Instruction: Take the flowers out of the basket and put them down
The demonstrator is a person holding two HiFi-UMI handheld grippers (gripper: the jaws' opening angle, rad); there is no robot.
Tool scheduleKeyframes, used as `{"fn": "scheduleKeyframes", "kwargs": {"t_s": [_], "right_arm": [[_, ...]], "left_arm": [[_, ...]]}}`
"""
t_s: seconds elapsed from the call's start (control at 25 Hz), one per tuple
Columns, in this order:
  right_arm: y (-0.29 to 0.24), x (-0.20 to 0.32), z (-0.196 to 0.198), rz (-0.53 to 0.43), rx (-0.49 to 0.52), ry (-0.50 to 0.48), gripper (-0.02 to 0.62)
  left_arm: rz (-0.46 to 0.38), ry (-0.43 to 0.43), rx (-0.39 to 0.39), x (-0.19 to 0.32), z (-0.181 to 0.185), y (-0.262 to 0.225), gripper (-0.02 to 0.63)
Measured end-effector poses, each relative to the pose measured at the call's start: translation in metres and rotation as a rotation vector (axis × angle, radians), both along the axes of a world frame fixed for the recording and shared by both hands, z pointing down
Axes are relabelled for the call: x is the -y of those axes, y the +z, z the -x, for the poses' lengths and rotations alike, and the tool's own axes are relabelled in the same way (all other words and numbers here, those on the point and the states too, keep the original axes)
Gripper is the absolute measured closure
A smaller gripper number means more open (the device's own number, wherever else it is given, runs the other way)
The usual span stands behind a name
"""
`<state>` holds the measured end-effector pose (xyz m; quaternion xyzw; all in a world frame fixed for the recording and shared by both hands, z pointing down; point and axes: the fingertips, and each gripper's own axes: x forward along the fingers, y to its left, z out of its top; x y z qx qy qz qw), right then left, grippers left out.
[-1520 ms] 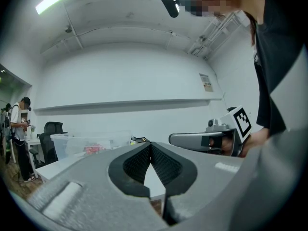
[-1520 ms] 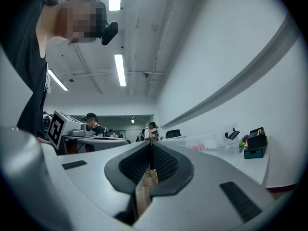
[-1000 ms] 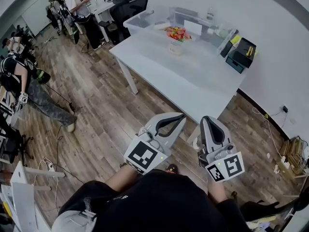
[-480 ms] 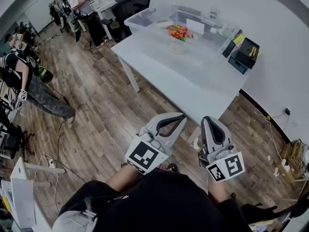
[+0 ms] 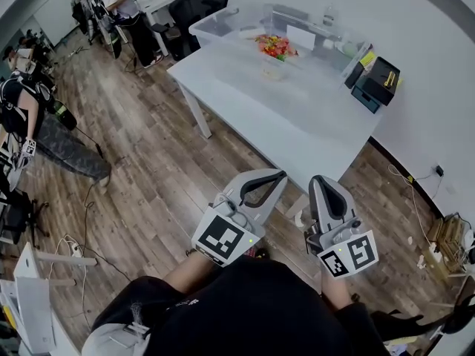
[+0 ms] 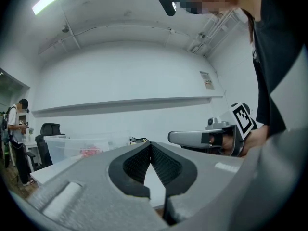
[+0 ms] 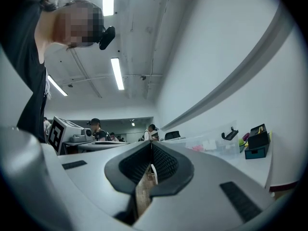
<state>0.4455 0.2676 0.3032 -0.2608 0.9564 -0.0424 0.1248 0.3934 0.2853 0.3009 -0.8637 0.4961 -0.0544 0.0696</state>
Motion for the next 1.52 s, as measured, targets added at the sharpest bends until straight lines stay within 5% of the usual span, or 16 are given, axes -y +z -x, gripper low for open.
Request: {"fn": "scheduleKeyframes", "kwargs": {"t_s": [1.52], "right_arm": [[-0.016,0.102,0.089,-0.001,-0.003,0.073,0.583]], "left_arm": [[-0.032,0.103,-0.025,0.109,0.087,-0.016,0.615]]}}
